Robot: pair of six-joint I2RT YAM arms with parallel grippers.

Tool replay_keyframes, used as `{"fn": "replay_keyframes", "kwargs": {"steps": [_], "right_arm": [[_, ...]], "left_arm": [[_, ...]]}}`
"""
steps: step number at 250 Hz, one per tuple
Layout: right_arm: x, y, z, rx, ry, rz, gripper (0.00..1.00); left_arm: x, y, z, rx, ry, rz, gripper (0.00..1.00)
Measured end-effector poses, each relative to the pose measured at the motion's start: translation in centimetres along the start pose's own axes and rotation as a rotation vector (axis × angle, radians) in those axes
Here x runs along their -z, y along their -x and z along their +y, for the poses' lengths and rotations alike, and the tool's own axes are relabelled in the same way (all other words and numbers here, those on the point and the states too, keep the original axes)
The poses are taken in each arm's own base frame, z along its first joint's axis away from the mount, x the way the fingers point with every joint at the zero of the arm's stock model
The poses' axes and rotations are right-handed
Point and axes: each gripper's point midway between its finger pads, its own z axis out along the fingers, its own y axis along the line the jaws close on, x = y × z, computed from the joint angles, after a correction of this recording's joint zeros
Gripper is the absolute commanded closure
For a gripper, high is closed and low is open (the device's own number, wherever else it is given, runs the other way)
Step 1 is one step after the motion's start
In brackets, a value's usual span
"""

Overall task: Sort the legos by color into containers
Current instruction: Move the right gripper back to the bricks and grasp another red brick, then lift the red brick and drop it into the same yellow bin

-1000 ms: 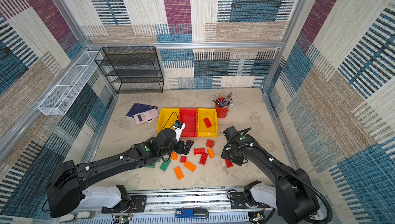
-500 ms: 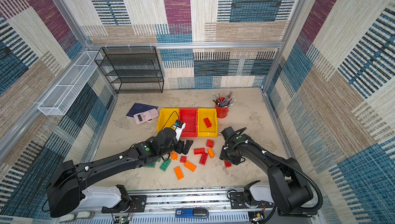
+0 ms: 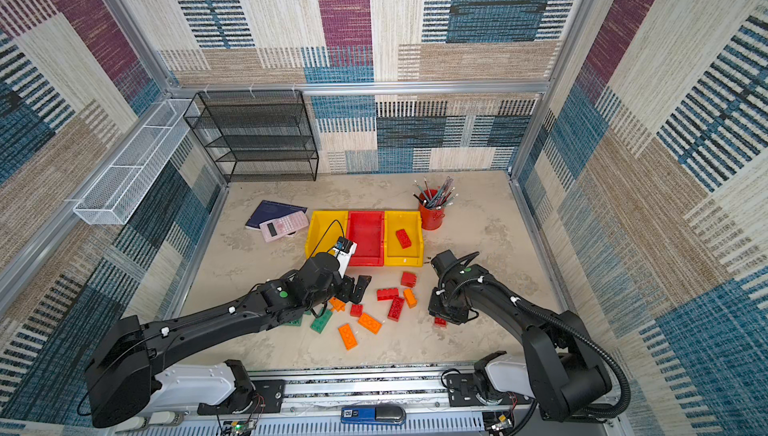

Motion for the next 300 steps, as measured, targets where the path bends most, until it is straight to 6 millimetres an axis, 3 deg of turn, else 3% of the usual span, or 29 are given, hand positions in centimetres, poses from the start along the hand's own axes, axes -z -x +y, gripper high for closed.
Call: {"fn": "replay_keyframes", "kwargs": {"steps": [40, 80, 158, 199, 242, 300], "right_arm": [[-0.3, -0.1, -0.3, 0.010, -0.020, 0.007, 0.69], [0.6, 0.8, 0.3, 0.017, -0.016, -0.019, 0.71], [6.1, 7.1, 6.7, 0.076, 0.118, -0.184, 0.71], [7.9, 11.0, 10.5, 0.116, 0.168, -0.247, 0.71], [8.0, 14.7, 13.7, 0.160, 0.191, -0.284, 0.69], [6.3, 17.9, 16.2, 0.206, 0.182, -0.288, 0.65]], "left_arm": [[0.6, 0.0, 0.2, 0.008, 0.002, -0.013, 0.01], [1.3, 0.6, 0.5, 0.019, 0.014, -0.040, 0.01], [2.6, 1.3, 1.3, 0.017, 0.041, -0.067, 0.01], [3.3, 1.6, 2.0, 0.018, 0.063, -0.075, 0.01], [4.3, 1.7, 2.9, 0.018, 0.090, -0.081, 0.01], [5.9, 2.2, 4.2, 0.034, 0.126, -0.109, 0.01]]}}
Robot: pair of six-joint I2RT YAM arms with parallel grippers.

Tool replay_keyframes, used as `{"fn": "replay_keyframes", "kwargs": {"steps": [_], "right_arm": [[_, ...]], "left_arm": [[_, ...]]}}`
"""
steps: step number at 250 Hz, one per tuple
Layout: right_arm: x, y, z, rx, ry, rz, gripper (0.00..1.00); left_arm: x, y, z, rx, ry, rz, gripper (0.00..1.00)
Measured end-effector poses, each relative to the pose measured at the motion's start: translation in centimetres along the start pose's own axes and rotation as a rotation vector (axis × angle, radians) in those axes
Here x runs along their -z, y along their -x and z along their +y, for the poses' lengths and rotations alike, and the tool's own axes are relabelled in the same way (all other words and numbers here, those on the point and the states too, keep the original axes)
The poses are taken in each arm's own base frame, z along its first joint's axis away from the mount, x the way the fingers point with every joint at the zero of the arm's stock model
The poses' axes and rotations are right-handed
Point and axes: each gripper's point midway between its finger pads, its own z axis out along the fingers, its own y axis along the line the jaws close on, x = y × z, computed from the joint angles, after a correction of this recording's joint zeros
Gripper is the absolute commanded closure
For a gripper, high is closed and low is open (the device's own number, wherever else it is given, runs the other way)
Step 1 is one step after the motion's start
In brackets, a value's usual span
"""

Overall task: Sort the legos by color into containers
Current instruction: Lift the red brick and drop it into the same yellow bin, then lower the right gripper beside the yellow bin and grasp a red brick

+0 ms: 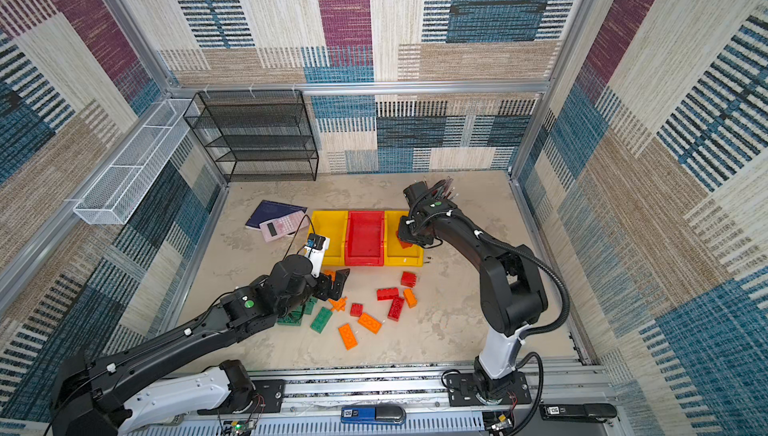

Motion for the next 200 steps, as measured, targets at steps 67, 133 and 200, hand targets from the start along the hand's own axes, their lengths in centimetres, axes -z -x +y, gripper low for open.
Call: {"fn": "replay_keyframes", "kwargs": {"steps": [67, 133, 200], "right_arm": [[-1.1, 2.3, 1.0, 0.030, -0.007, -0.019, 0.43], [0.8, 0.1, 0.6, 0.064, -0.042, -0.009, 0.43], [2.6, -7.6, -0.4, 0.053, -0.072, 0.082, 0.39]], "left_arm": [[0.8, -0.1, 1.6, 0.011, 0.043, 0.003, 0.01], [0.3, -1.2, 2.3, 0.024, 0.057, 0.030, 0.01], [0.3, -2.9, 2.2, 0.076, 0.029, 0.055, 0.01]]}}
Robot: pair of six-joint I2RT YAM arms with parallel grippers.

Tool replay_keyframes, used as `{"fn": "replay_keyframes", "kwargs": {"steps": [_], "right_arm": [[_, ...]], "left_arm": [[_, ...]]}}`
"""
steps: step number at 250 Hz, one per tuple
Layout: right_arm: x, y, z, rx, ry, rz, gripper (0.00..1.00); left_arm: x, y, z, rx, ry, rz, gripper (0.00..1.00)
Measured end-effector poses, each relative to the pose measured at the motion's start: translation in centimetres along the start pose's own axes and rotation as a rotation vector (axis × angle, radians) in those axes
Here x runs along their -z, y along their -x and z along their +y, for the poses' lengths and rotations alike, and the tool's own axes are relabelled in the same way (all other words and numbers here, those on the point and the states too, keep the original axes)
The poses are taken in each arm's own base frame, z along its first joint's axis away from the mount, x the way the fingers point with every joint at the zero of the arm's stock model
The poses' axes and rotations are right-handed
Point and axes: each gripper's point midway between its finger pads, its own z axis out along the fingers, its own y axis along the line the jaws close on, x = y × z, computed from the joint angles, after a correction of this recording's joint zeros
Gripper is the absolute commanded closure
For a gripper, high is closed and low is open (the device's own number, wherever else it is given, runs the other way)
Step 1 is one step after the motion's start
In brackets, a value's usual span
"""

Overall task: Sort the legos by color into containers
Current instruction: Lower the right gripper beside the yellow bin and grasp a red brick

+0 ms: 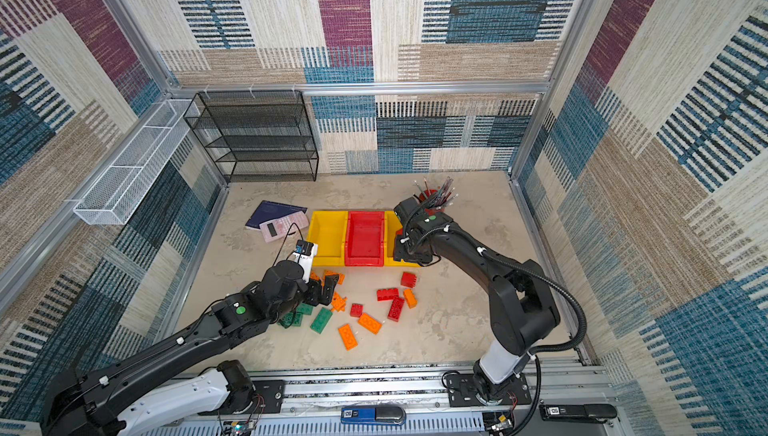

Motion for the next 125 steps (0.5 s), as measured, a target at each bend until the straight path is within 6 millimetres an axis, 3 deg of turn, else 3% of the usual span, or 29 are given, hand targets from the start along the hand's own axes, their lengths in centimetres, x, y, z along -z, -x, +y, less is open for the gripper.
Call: {"fn": "replay_keyframes", "kwargs": {"steps": [37, 125], "right_arm": [[0.0, -2.1, -0.9, -0.064, -0.030, 0.021, 0.36], [-1.9, -4.5, -2.0, -0.173, -0.083, 0.040, 0.36]], "left_arm": [[0.3, 0.1, -0.3, 0.014, -0.021, -0.006, 0.01], [0.7, 0.5, -0.9, -0.017, -0.060, -0.020, 0.01]]}}
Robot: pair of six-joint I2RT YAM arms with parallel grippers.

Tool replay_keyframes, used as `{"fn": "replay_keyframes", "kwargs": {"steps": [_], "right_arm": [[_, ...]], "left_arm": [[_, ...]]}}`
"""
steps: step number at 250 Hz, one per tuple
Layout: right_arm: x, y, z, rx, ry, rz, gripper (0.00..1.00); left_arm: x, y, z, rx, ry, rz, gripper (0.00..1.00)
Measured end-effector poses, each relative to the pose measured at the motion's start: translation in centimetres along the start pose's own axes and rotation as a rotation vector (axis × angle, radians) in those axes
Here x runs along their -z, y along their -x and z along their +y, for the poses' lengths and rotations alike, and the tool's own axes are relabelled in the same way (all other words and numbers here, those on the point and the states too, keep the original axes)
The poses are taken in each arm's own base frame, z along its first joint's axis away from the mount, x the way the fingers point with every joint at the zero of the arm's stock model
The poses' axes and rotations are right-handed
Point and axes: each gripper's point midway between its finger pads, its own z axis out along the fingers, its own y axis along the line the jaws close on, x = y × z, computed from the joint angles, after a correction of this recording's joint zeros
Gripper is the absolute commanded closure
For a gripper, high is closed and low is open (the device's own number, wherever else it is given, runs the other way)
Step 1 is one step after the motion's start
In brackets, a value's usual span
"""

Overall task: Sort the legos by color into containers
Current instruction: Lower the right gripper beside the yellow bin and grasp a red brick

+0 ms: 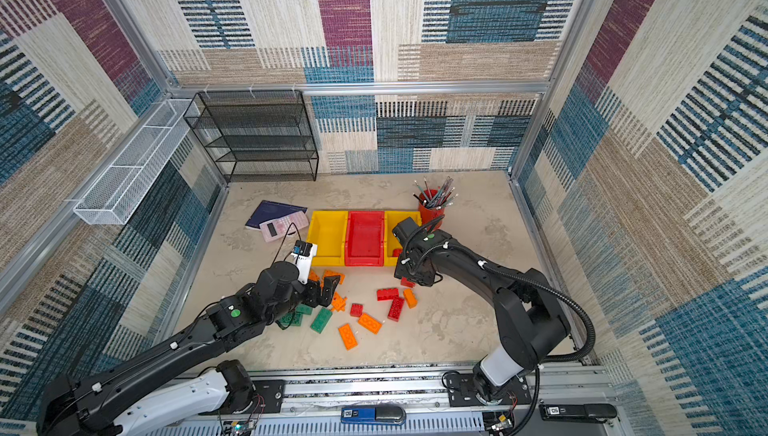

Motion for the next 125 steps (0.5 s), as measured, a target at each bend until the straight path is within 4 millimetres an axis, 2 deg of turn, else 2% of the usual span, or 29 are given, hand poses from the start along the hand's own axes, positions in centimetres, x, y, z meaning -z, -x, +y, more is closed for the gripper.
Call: {"fn": "replay_keyframes", "kwargs": {"steps": [71, 125], "right_arm": [[-2.0, 0.2, -0.1, -0.032, -0.026, -0.001, 0.36], [-3.6, 0.5, 0.0, -0.031, -0.048, 0.004, 0.39]], "left_arm": [[1.0, 0.6, -0.3, -0.016, -0.027, -0.026, 0.01], [1.3, 0.1, 0.0, -0.042, -0.023, -0.009, 0.01]]}}
